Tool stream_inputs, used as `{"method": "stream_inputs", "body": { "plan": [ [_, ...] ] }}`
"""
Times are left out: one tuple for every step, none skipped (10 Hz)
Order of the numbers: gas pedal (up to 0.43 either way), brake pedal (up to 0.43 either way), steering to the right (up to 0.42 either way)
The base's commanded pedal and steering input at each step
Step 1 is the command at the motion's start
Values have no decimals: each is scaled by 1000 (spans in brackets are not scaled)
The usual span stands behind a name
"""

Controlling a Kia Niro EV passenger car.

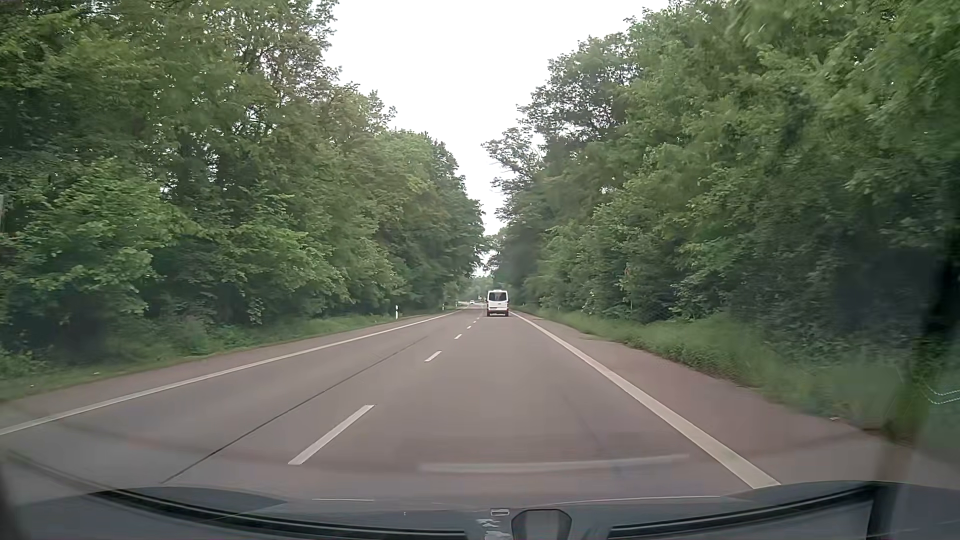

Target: Follow the waypoints while adhering to traffic rules and regulations

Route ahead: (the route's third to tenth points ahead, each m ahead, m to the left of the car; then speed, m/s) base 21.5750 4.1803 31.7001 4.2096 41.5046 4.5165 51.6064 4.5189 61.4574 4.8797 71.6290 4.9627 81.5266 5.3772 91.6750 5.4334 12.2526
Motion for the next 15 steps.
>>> {"method": "stream_inputs", "body": {
  "plan": [
    [220,0,4],
    [220,0,3],
    [220,0,3],
    [220,0,3],
    [220,0,3],
    [220,0,3],
    [220,0,3],
    [220,0,3],
    [220,0,3],
    [220,0,3],
    [220,0,2],
    [220,0,2],
    [220,0,2],
    [220,0,2],
    [220,0,1]
  ]
}}
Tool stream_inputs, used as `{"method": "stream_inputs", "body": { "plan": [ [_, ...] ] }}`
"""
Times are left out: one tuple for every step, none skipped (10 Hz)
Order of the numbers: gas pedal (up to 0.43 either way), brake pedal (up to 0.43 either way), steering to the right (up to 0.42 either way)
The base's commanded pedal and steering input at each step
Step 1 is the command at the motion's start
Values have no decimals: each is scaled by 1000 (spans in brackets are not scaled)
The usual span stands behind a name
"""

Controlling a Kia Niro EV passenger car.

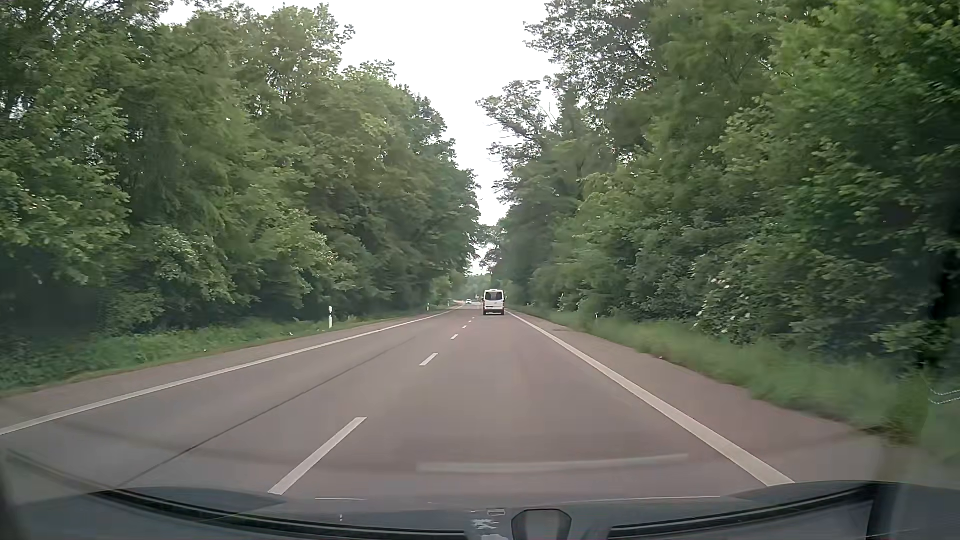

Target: Follow the waypoints while adhering to traffic rules and regulations

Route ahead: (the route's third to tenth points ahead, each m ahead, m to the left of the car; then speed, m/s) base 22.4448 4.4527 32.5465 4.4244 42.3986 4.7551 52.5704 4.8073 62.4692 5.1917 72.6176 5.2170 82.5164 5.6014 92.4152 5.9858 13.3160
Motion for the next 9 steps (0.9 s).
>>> {"method": "stream_inputs", "body": {
  "plan": [
    [220,0,0],
    [220,0,0],
    [220,0,0],
    [209,0,0],
    [209,0,0],
    [209,0,0],
    [209,0,-1],
    [209,0,-1],
    [209,0,-1]
  ]
}}
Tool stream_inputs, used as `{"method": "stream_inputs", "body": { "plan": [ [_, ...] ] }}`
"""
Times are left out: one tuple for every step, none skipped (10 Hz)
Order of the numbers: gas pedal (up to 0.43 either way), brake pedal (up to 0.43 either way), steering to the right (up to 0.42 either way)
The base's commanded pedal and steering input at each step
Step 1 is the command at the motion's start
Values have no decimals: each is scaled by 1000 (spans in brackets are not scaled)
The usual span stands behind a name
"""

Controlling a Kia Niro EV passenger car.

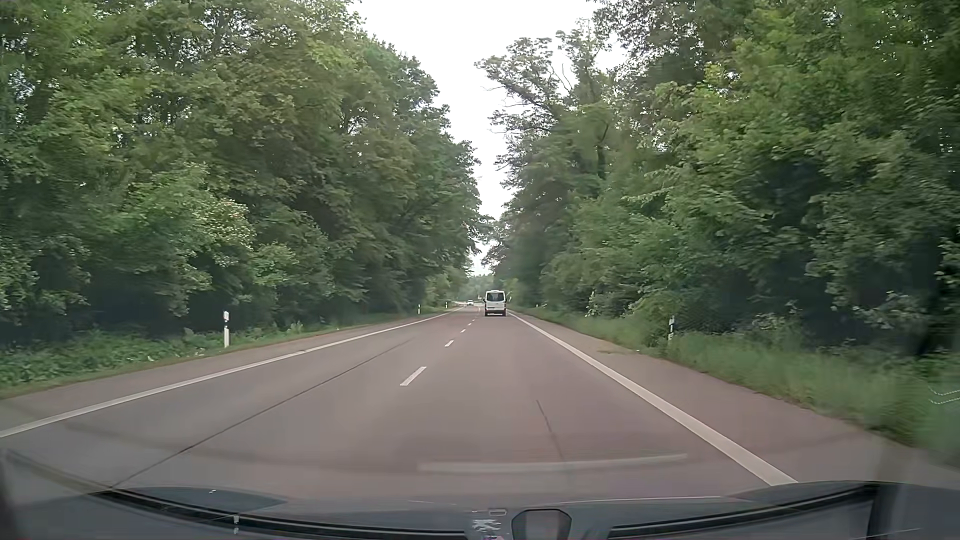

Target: Follow the waypoints while adhering to traffic rules and regulations

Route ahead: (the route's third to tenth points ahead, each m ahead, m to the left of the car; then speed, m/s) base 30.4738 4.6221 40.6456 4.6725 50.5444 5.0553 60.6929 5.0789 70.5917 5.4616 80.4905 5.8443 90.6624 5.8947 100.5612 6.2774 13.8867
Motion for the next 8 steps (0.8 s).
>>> {"method": "stream_inputs", "body": {
  "plan": [
    [209,0,-1],
    [197,0,-1],
    [189,0,-2],
    [189,0,-2],
    [177,0,-2],
    [177,0,-1],
    [177,0,-1],
    [177,0,-2]
  ]
}}
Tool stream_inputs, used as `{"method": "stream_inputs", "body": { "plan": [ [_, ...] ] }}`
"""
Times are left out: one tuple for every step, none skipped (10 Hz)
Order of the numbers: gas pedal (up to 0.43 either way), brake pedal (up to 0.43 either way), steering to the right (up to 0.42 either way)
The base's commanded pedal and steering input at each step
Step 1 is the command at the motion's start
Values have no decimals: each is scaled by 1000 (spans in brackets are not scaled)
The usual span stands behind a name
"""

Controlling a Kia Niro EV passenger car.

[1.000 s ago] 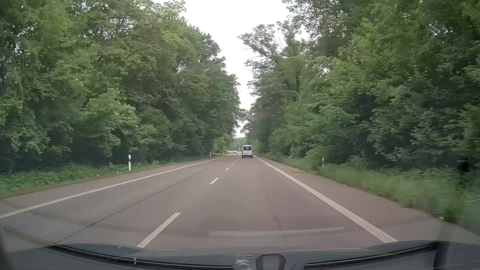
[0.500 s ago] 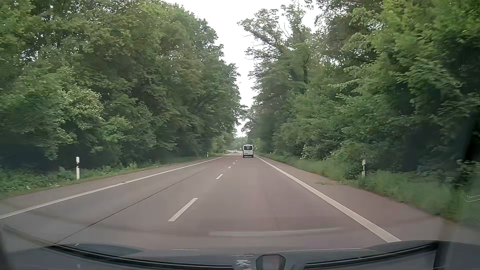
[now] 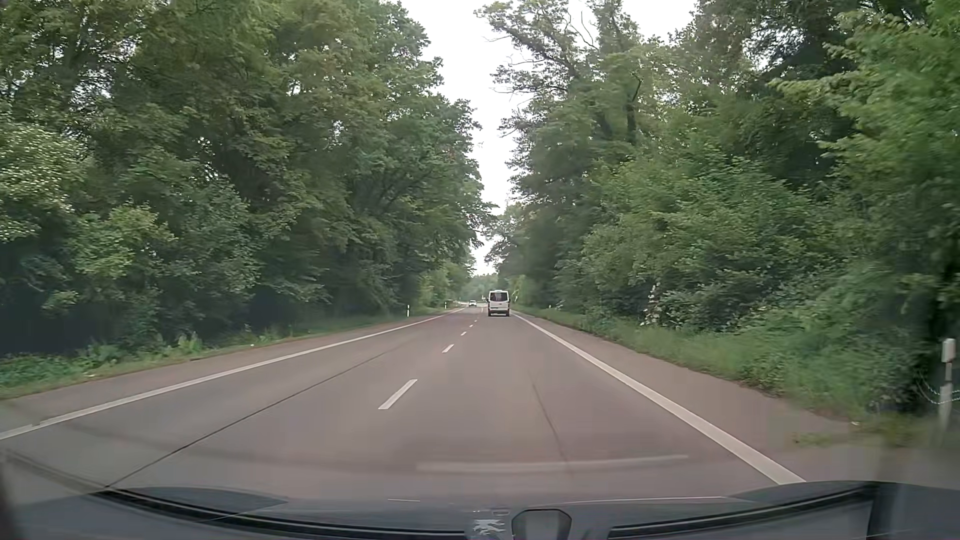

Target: Follow the waypoints while adhering to traffic rules and regulations

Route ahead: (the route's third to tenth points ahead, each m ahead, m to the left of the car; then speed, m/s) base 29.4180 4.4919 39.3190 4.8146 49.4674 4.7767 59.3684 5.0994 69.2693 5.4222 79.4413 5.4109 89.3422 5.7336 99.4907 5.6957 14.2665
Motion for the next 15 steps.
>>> {"method": "stream_inputs", "body": {
  "plan": [
    [177,0,-2],
    [177,0,-2],
    [177,0,-1],
    [177,0,-1],
    [177,0,-1],
    [169,0,-1],
    [169,0,-1],
    [169,0,-1],
    [157,0,-1],
    [157,0,1],
    [157,0,3],
    [157,0,4],
    [157,0,4],
    [157,0,4],
    [157,0,3]
  ]
}}
